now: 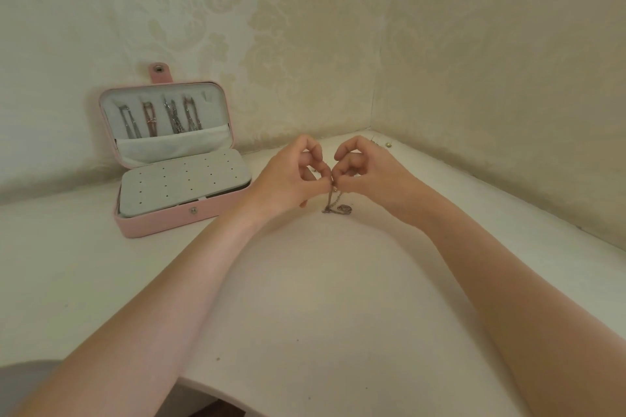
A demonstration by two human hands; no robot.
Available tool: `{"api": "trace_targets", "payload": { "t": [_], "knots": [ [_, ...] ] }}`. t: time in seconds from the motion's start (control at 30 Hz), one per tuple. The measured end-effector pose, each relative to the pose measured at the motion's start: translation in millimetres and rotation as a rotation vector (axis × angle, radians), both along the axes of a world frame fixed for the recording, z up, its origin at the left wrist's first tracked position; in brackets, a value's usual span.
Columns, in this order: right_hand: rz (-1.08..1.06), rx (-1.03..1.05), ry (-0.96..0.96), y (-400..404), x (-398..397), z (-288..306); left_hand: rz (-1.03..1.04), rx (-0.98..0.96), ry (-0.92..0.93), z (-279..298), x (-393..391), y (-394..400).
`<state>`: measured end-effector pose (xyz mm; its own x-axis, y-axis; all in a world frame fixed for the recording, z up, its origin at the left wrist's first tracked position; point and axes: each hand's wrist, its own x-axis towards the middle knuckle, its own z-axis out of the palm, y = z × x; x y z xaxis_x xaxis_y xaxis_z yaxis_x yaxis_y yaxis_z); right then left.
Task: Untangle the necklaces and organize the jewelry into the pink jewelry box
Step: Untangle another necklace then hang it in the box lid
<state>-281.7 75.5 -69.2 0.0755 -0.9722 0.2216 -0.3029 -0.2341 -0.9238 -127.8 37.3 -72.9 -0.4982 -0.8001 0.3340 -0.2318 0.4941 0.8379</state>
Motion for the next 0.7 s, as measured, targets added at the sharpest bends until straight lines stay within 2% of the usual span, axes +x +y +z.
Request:
{"api": "trace_targets", "payload": {
  "t": [0.23,0.4,0.53,0.6,0.7],
  "knots": [
    [0.064,0.254,-0.317,-3.5,1.1,-3.2,-0.009,-0.075,0.056,-2.8,-5.1,4.7],
    [0.096,0.312,-0.466,-4.5,-0.5,2.5,-0.024,0.106,0.242,1.7,-7.4,8.2],
    [0.026,0.273,-0.409,-3.4,-0.7,2.1,0.059,0.232,0.249,-3.3,-10.8,9.8],
    [-0.016,0.25,-0.349,-3.4,-0.4,1.2,0.085,0.121,0.158,-4.7,-10.8,8.4],
    [-0.044,0.242,-0.36,-4.1,-0.8,0.9,0.085,-0.036,0.092,-4.9,-10.7,9.6]
  ]
}}
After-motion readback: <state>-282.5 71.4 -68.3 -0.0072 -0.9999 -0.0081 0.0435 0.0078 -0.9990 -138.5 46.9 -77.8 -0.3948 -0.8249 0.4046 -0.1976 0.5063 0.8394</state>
